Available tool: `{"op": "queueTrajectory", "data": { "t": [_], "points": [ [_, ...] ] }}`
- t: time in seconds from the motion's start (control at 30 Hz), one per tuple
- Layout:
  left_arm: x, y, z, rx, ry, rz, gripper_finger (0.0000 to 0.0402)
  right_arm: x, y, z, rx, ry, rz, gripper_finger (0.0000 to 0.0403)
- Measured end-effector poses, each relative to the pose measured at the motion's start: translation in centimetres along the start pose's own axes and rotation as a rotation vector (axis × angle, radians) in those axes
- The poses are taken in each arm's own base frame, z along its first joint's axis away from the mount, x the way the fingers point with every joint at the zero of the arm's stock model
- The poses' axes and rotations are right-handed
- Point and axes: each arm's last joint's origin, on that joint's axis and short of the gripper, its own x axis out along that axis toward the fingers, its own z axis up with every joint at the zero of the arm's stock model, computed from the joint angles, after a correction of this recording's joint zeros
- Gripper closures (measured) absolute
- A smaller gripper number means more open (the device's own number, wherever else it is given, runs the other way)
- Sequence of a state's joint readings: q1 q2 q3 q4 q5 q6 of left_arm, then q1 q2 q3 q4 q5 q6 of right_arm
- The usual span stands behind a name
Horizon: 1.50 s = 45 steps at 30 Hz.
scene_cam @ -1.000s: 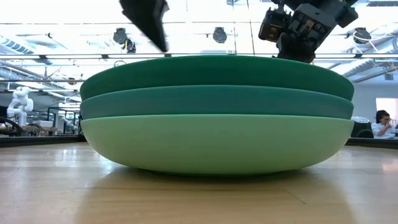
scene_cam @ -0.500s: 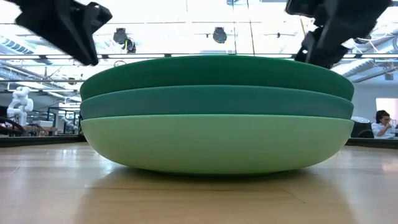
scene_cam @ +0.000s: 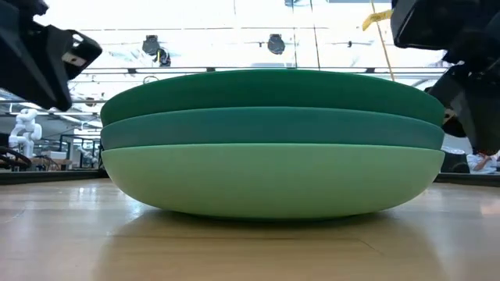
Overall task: Stack plastic plates
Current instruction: Move the stacked plates to the center of the table, then stack the light green plate on top of the orange plate
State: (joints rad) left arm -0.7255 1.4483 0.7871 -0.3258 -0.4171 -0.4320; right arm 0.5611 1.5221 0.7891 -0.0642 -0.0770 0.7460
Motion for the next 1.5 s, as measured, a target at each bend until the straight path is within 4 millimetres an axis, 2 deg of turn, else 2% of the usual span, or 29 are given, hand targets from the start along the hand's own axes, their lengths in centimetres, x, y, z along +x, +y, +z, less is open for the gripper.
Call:
{"op": "queueTrajectory", "data": {
  "t": [0.23,0.5,0.77,0.93,1.27,1.4,1.5],
  "points": [
    [1.0,0.0,-1.2,-0.049,-0.074,-0.010,0.0330,2.0,0.7,-0.5,-0.034,-0.117,-0.057,0.0290],
    [2.0,1.4,-1.8,-0.109,-0.088,0.029,0.0330,3.9,0.3,-0.4,-0.088,-0.142,-0.045,0.0309],
    [3.2,2.8,-1.7,-0.122,-0.057,0.081,0.0330,3.9,-0.4,0.3,-0.107,-0.202,-0.117,0.0321],
    [3.5,4.4,-2.0,-0.132,-0.010,0.194,0.0330,3.7,-1.3,1.1,-0.160,-0.221,-0.169,0.0331],
    [4.1,8.9,-2.4,-0.198,0.079,0.462,0.0330,3.0,-5.2,3.2,-0.248,-0.190,-0.321,0.0354],
    [4.2,10.5,-2.6,-0.228,0.115,0.558,0.0330,2.6,-5.8,3.6,-0.304,-0.154,-0.309,0.0355],
    [3.7,10.9,-2.8,-0.210,0.132,0.595,0.0330,1.8,-6.1,2.8,-0.289,-0.028,-0.277,0.0355]
  ]
}}
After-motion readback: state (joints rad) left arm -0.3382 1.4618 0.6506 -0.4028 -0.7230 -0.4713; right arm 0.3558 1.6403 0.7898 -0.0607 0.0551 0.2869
